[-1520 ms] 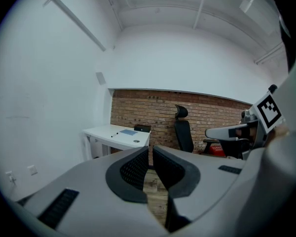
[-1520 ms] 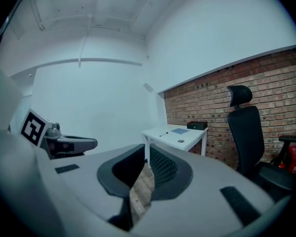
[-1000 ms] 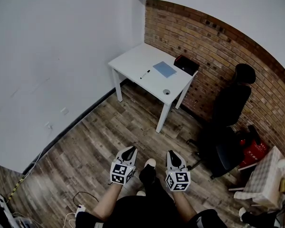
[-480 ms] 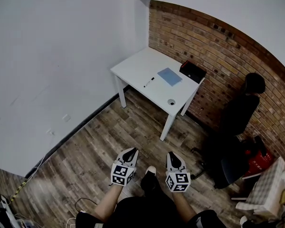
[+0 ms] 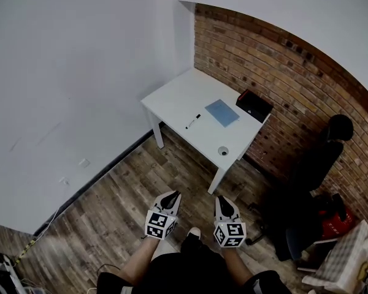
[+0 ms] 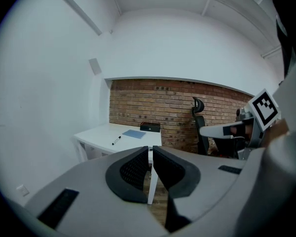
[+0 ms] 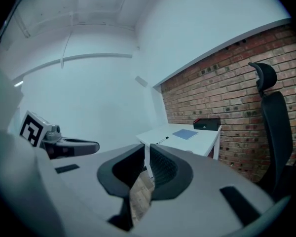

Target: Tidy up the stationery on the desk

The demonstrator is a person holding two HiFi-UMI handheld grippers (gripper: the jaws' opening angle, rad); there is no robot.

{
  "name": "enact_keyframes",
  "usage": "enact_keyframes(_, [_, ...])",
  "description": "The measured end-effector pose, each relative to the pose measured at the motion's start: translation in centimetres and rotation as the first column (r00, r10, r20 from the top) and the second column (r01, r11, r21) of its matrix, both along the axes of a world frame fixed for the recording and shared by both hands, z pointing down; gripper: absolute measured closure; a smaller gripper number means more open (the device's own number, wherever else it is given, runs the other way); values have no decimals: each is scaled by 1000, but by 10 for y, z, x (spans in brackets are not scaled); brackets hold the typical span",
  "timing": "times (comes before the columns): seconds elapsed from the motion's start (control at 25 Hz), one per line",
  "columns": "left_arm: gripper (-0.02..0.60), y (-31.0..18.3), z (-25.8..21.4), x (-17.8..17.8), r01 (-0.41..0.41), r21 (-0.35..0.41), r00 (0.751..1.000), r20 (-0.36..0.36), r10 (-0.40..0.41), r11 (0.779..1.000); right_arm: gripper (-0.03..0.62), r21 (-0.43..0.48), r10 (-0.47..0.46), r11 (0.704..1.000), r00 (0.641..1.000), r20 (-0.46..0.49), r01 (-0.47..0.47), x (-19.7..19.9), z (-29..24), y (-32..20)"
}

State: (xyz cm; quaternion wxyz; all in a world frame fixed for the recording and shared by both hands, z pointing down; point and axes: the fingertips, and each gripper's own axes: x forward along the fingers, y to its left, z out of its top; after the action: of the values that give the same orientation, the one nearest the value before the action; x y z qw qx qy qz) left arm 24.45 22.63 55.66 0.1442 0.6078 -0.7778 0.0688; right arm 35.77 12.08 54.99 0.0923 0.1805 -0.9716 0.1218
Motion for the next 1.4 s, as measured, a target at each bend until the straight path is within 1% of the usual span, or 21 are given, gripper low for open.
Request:
enact_keyframes(0.16, [543, -39, -3, -28, -19, -1, 1000, 6, 19, 1000, 569, -7, 2, 1000, 1000, 5, -2, -32, 1, -36])
enact_keyframes(0.32, [543, -70, -4, -53, -25, 3, 1000, 14, 25, 1000, 569, 9, -9, 1000, 1000, 13, 9, -62, -2, -67])
enact_keyframes(0.44, [543, -85, -3, -68, -27, 2, 1000, 14, 27, 1000, 569, 17, -14, 1000, 1000, 13, 14, -81, -3, -84])
enact_keyframes(0.64, [543, -102, -1, -88, -24, 0, 1000, 3, 24, 1000, 569, 11, -22, 1000, 1000, -2, 22, -100, -1, -101])
enact_keyframes(0.84, [543, -126, 5, -120, -28, 7, 1000, -11, 28, 1000, 569, 13, -20, 1000, 1000, -18, 21, -129, 4, -120])
enact_keyframes(1.08, [543, -168, 16, -167, -92, 5, 995, -25, 92, 996, 569, 18, 38, 999, 999, -24, -37, -177, 11, -159])
enact_keyframes(1.28, [543, -208, 18, -227, -136, 10, 990, -37, 136, 991, 569, 21, 76, 997, 996, -38, -75, -230, 15, -188])
enact_keyframes(1.4, [543, -231, 22, -255, -183, 2, 982, -50, 183, 983, 569, 9, 117, 993, 992, -49, -117, -260, 18, -207])
